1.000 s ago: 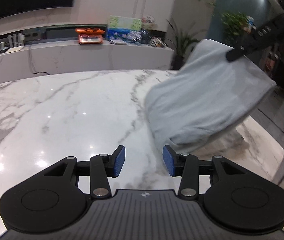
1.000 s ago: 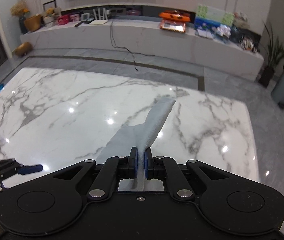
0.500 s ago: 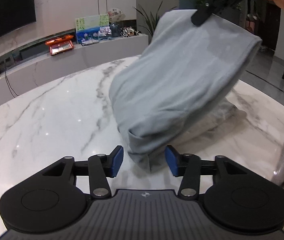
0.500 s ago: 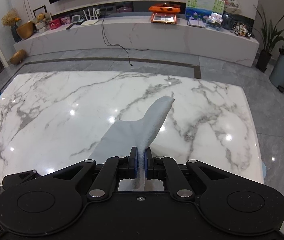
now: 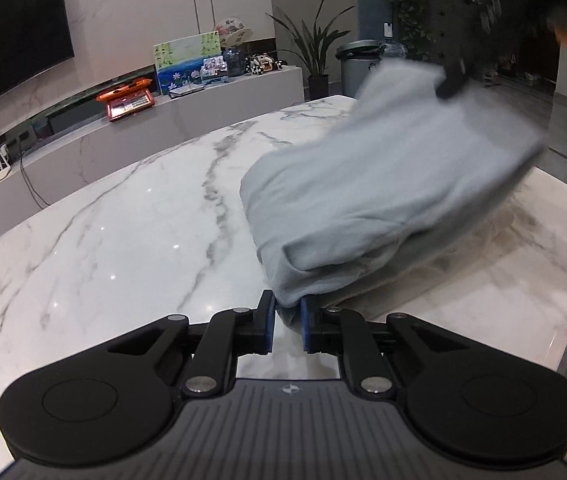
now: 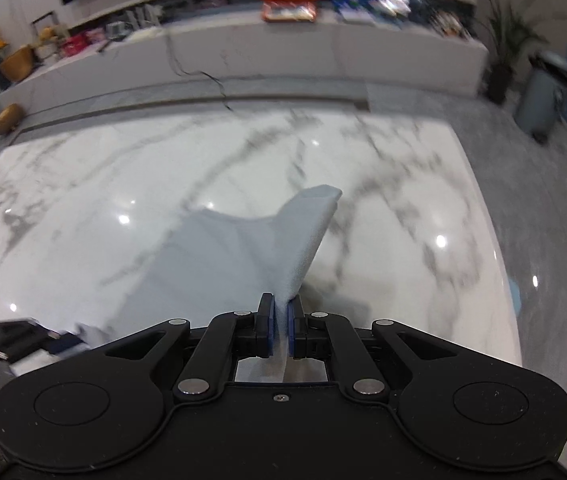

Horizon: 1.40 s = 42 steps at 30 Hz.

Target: Fold clothes

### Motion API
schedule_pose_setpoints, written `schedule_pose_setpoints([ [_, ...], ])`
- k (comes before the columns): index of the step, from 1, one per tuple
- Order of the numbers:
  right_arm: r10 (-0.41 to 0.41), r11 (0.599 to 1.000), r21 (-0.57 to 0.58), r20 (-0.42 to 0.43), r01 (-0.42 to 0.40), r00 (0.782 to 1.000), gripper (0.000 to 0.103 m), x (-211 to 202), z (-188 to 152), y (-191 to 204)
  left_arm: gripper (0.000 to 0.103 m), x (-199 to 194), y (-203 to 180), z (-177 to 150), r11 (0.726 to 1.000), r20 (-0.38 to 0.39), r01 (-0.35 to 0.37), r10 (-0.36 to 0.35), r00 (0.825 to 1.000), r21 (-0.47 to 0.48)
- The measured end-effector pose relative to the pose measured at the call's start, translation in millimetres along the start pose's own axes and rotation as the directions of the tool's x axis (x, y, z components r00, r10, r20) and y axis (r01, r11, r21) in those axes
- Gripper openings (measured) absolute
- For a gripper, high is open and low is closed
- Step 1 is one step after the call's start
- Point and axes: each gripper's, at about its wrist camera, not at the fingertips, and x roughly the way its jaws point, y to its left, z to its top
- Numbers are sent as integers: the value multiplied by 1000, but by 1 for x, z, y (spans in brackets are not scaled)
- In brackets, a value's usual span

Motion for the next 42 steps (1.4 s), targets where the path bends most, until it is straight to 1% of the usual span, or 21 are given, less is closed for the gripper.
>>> schedule_pose_setpoints([
  [4, 14, 996, 93, -35, -11, 999, 5, 29, -22, -26, 11, 1, -6, 1, 1000, -2, 6, -6, 1000, 27],
  [7, 36, 990, 140, -32, -31, 999, 5, 43, -34, -38, 11, 4, -10, 2, 998, -11, 6, -6, 1000, 55],
  [10, 58, 984, 173, -34, -51, 998, 8, 53, -41, -44, 10, 6, -10, 2, 998, -28, 8, -6, 1000, 63],
  [13, 76, 979, 190, -16, -72, 997, 8, 56, -45, -44, 9, 6, -9, 0, 997, -51, -8, 12, 999, 77],
  [16, 113, 974, 201, -6, -109, 994, 8, 59, -45, -37, 8, 2, -2, -5, 996, -86, -44, 51, 995, 79],
  [18, 129, 972, 198, 0, -126, 992, 8, 62, -45, -26, 0, -6, 7, -14, 995, -125, -83, 90, 988, 63],
  [19, 135, 972, 196, 3, -133, 991, 8, 63, -45, -20, 0, -10, 17, -18, 994, -146, -104, 108, 983, 40],
  [21, 124, 975, 182, 12, -125, 992, 9, 65, -44, -8, 0, -17, 38, -28, 990, -189, -143, 136, 973, -21],
  [23, 116, 980, 160, 18, -117, 993, 9, 67, -43, 5, 0, -27, 58, -36, 984, -198, -152, 131, 971, -94],
  [28, 165, 978, 125, 16, -166, 986, 9, 73, -46, 37, 0, -53, 86, -39, 969, -140, -169, 145, 979, -182],
  [30, 169, 979, 110, 24, -171, 985, 9, 75, -48, 49, 1, -60, 99, -41, 952, -116, -168, 142, 983, -255],
  [33, 169, 981, 90, 33, -171, 985, 9, 77, -48, 62, 3, -68, 118, -40, 920, -77, -154, 136, 988, -361],
  [34, 166, 982, 85, 36, -169, 985, 9, 77, -48, 65, 5, -69, 123, -38, 910, -66, -151, 136, 989, -386],
  [36, 155, 984, 79, 45, -158, 987, 10, 76, -48, 68, 19, -71, 131, -32, 896, -42, -141, 135, 990, -421],
  [37, 149, 985, 76, 51, -153, 987, 10, 76, -48, 69, 22, -70, 136, -28, 889, -30, -132, 132, 991, -438],
  [38, 145, 986, 75, 57, -150, 988, 11, 75, -49, 70, 26, -68, 141, -23, 882, -20, -124, 129, 991, -454],
  [40, 126, 988, 76, 95, -134, 987, 21, 66, -52, 72, 34, -62, 148, -18, 868, -5, -108, 120, 993, -484],
  [41, 114, 989, 76, 115, -124, 987, 35, 63, -53, 72, 40, -58, 151, -16, 861, 3, -96, 113, 994, -500],
  [42, 103, 991, 76, 133, -114, 986, 51, 60, -53, 71, 43, -52, 154, -14, 854, 9, -85, 104, 995, -513],
])
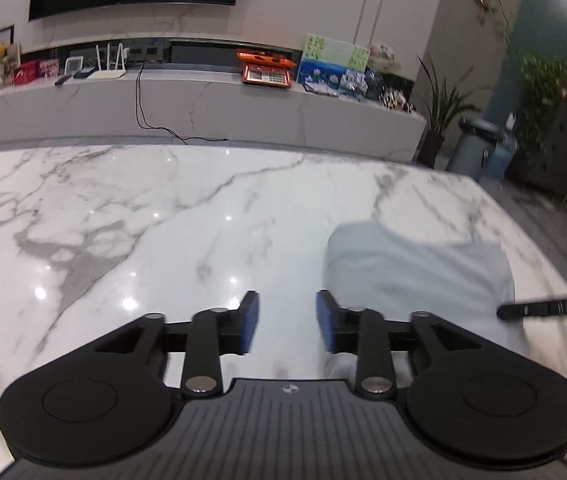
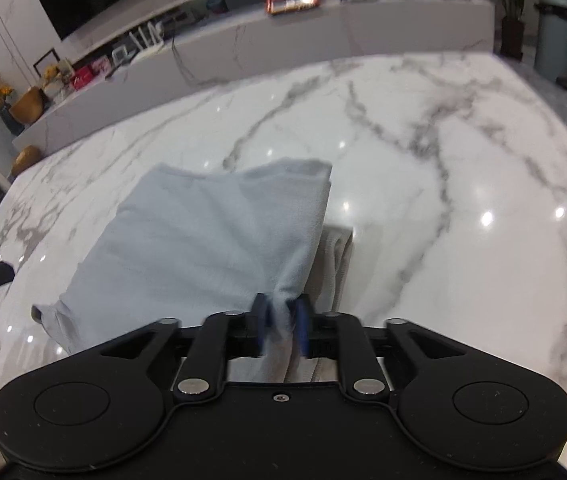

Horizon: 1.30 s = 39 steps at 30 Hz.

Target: Fold clothes

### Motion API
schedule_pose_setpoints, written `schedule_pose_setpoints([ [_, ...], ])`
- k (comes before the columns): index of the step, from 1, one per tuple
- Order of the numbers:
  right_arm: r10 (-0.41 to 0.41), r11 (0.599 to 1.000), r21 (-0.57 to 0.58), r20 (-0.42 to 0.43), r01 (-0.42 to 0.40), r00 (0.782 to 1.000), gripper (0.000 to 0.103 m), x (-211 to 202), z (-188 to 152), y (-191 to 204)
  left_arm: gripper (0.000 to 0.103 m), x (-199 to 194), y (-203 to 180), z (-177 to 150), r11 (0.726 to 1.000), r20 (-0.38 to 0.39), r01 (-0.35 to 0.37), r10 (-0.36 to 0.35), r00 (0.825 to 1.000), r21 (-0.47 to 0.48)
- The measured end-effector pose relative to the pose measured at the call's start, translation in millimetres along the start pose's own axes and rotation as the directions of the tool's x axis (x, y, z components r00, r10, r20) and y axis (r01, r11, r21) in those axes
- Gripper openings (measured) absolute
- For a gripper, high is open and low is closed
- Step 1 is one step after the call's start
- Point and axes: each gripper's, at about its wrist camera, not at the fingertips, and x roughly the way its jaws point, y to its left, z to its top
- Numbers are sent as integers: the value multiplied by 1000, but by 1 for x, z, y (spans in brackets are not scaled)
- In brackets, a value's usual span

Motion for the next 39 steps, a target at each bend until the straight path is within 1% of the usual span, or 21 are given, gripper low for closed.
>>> schedule_pose_setpoints([
  [2, -30, 999, 13, 58, 29, 998, 61, -7, 0, -2, 46, 13, -1, 1, 1000, -11, 14, -14, 1000, -15],
  [3, -43, 999, 27, 78, 41, 996, 61, -9, 0, -5, 49, 18, -2, 1, 1000, -18, 18, -18, 1000, -19],
  [6, -52, 996, 71, 54, 48, 997, 61, 0, -1, -15, 50, 41, -6, -8, 999, -78, 39, -42, 996, -31],
  [8, -43, 995, 96, 26, 40, 999, 61, 7, -5, -20, 50, 51, -8, -13, 998, -115, 51, -55, 992, -37],
  [10, -23, 993, 117, -4, 23, 1000, 61, 15, -10, -22, 50, 60, -9, -18, 997, -136, 61, -66, 988, -41],
  [14, -17, 992, 124, -4, 18, 1000, 61, 22, -15, -21, 54, 67, -10, -21, 996, -145, 74, -80, 986, -51],
  [17, -8, 988, 155, 1, 8, 1000, 61, 22, -18, -23, 55, 67, -9, -22, 995, -144, 80, -88, 986, -59],
  [20, 6, 981, 196, 20, -10, 1000, 61, 19, -20, -25, 55, 63, -7, -21, 994, -121, 86, -94, 988, -75],
  [23, 17, 978, 209, 52, -27, 999, 61, 11, -21, -25, 55, 56, -1, -19, 985, -87, 126, -136, 987, -116],
  [24, 17, 977, 211, 49, -27, 999, 61, 11, -22, -25, 55, 56, 0, -19, 982, -91, 137, -149, 985, -126],
  [26, 18, 976, 217, 39, -26, 999, 62, 14, -24, -25, 55, 61, -1, -20, 982, -115, 138, -153, 981, -131],
  [27, 20, 976, 216, 40, -28, 999, 63, 15, -24, -24, 55, 64, -4, -20, 983, -129, 134, -150, 980, -125],
  [29, 25, 978, 208, 45, -34, 999, 64, 16, -25, -22, 55, 68, -7, -22, 986, -153, 125, -141, 978, -109],
  [31, 24, 984, 175, 55, -33, 998, 64, 18, -27, -16, 55, 73, -10, -24, 988, -162, 117, -132, 978, -100],
  [34, 8, 994, 110, 59, -15, 998, 64, 21, -27, -6, 55, 75, -12, -26, 988, -158, 118, -132, 979, -95],
  [37, -12, 999, 52, 62, 9, 998, 64, 25, -26, 4, 55, 76, -17, -28, 992, -144, 115, -122, 982, -56],
  [39, -20, 999, 37, 62, 17, 998, 63, 27, -26, 6, 54, 77, -21, -28, 993, -144, 115, -119, 982, -35],
])
